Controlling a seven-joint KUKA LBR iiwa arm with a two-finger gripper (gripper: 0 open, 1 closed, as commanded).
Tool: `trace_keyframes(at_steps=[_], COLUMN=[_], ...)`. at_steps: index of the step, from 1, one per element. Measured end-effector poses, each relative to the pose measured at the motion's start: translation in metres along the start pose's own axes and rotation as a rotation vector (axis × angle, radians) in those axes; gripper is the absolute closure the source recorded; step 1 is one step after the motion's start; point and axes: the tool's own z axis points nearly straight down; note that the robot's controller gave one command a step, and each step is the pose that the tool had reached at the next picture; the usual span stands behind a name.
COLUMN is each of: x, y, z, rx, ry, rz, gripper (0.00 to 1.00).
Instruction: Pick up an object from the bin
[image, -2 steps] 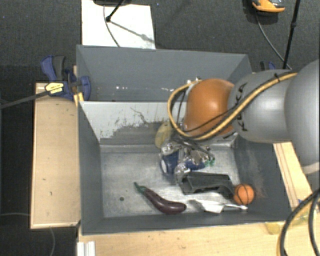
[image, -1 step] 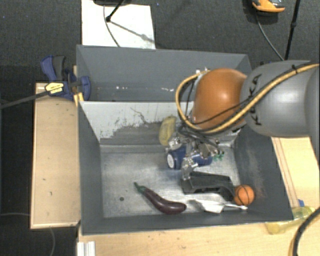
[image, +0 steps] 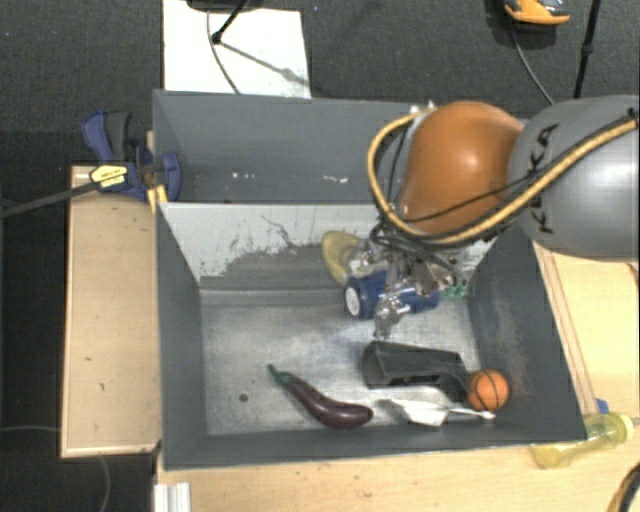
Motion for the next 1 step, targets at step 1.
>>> trace_keyframes(at_steps=[1], x=[0.0091], y=[0.0212], z=[-0.1028], rx=[0.0], ry=[-0.002], rz=[-0.008], gripper=[1.0])
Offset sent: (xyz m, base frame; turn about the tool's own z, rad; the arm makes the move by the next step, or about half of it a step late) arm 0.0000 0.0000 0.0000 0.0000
